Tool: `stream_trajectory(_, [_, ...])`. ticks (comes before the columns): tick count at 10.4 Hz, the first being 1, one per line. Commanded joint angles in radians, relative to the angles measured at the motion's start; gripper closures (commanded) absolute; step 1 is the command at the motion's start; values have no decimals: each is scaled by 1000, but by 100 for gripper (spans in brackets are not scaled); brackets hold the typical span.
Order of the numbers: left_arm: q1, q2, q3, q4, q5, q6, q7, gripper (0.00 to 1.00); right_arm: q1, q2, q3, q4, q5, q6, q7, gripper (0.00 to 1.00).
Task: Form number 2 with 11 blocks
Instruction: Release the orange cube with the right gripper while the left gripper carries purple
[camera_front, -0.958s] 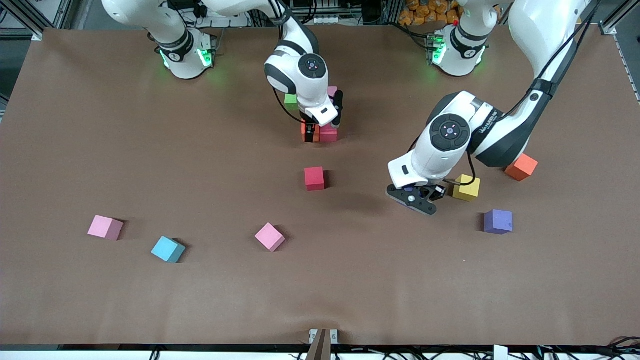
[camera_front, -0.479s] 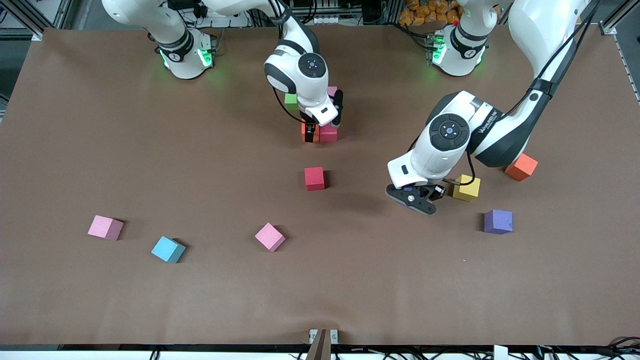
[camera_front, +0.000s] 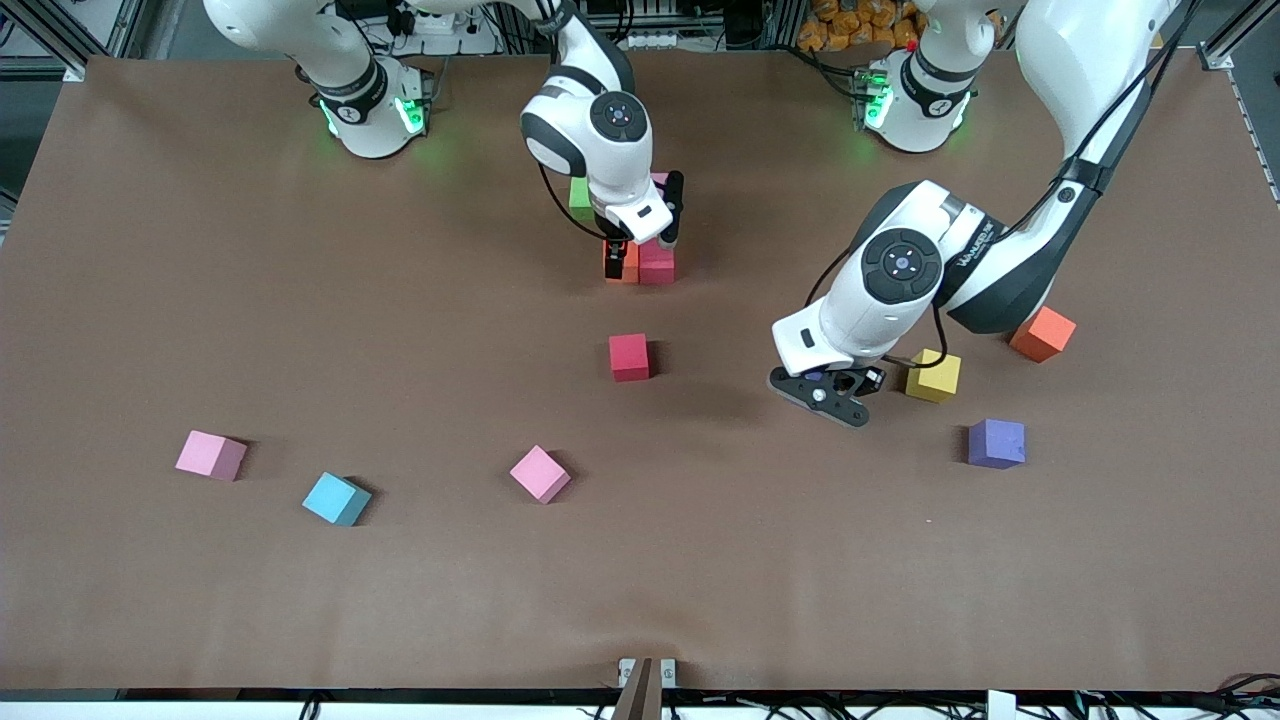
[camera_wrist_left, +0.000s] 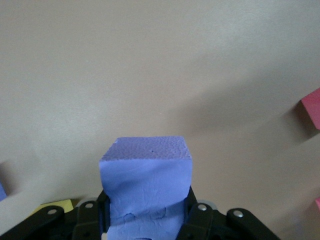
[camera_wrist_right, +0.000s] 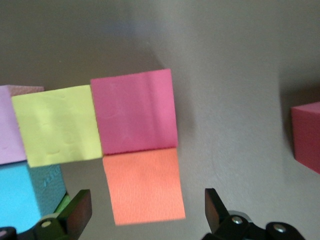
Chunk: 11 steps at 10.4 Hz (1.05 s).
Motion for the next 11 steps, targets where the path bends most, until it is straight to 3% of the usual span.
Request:
stream_trajectory(1, [-4,-19,-20,-2,-28,-16,-63,100,-39,-96,1,-39,9,-62,-7,0])
stream_trajectory(6, [-6,-17,-74,-7,-43,-16,-318,100,-275,-291,-6,-34,11,-233,2,0])
stream_trajectory(11, [-13,-17,-121,-10,-55,-16,-485,100,-568,-279,-57,55,12,-228,2,0])
